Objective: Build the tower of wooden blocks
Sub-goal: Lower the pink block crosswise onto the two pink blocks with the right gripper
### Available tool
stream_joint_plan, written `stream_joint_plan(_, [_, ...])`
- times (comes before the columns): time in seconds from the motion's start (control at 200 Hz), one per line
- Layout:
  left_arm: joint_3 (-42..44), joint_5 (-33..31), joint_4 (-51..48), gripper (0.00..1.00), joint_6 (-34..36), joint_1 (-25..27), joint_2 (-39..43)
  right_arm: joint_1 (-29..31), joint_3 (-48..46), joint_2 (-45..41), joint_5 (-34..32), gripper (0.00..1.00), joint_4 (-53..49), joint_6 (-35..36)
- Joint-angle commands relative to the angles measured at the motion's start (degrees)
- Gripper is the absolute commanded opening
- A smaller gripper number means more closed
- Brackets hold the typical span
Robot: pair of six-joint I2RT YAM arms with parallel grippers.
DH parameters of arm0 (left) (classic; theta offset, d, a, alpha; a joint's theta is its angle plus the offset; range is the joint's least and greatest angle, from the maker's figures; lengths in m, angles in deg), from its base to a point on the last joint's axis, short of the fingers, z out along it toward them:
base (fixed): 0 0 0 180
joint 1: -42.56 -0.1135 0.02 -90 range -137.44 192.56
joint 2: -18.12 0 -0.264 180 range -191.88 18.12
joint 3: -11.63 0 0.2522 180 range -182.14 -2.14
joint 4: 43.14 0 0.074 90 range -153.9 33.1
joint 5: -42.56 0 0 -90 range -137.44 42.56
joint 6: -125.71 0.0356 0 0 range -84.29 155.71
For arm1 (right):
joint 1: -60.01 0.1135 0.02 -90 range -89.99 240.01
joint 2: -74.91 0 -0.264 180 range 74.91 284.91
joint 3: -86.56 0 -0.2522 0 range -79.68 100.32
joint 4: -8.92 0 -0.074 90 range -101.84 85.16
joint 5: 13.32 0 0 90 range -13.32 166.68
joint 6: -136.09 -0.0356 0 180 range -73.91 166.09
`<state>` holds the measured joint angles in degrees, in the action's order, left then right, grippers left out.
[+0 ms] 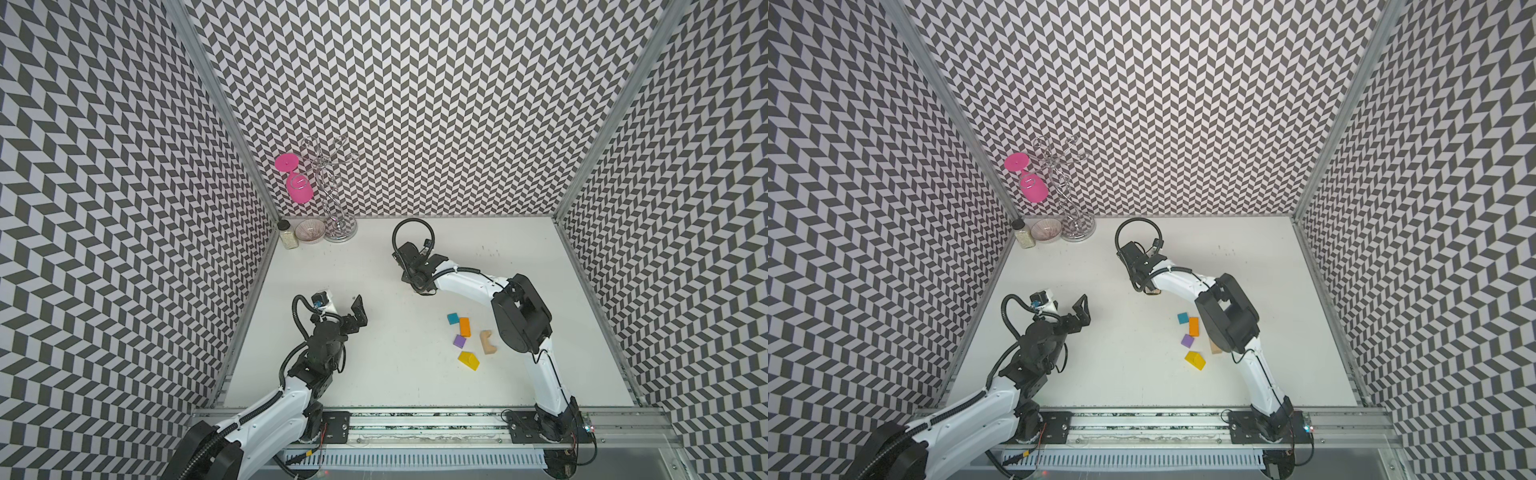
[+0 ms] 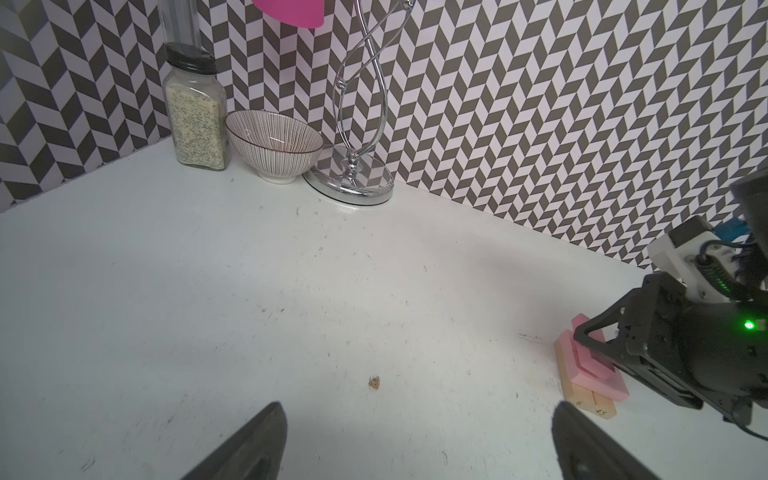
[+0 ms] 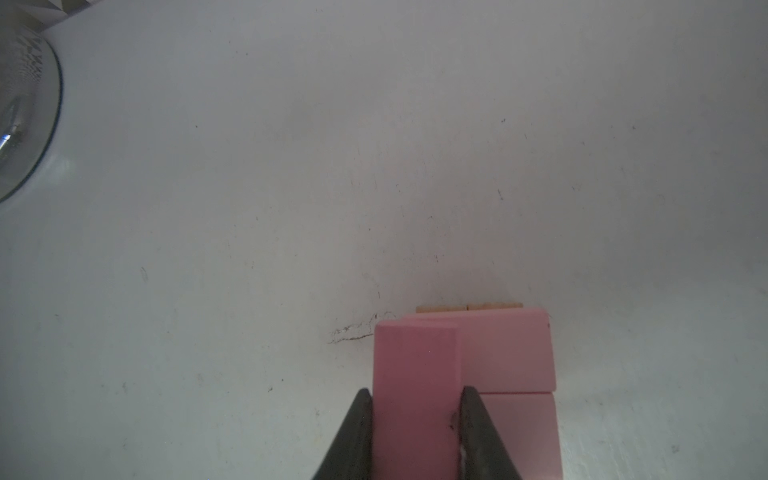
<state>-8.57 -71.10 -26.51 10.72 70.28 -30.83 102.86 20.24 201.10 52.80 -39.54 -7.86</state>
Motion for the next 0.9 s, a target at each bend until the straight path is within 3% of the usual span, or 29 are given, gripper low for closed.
stream_joint_plan(0.0, [-0.9, 0.1, 1.6, 1.00, -0.2, -0.3, 0.5, -0.4, 1.0, 1.2, 0.3, 0.06, 0.8, 0.5])
stream_joint_plan(0.361, [-0.9, 0.2, 1.6, 1.00, -0.3, -0.3, 0.5, -0.7, 0.1, 1.1, 0.8, 0.12, 0.6, 1.0])
stream_joint_plan(0.506, [-0.8, 0.3, 1.6, 1.00, -0.3, -0.4, 0.5, -0.7, -0.1, 1.0, 1.0, 0.24, 0.7, 1.6])
stream_joint_plan(0.896, [-0.8, 0.4, 1.7, 1.00, -0.3, -0.5, 0.5, -0.7, -0.9, 0.2, 1.0, 0.32, 0.4, 1.6])
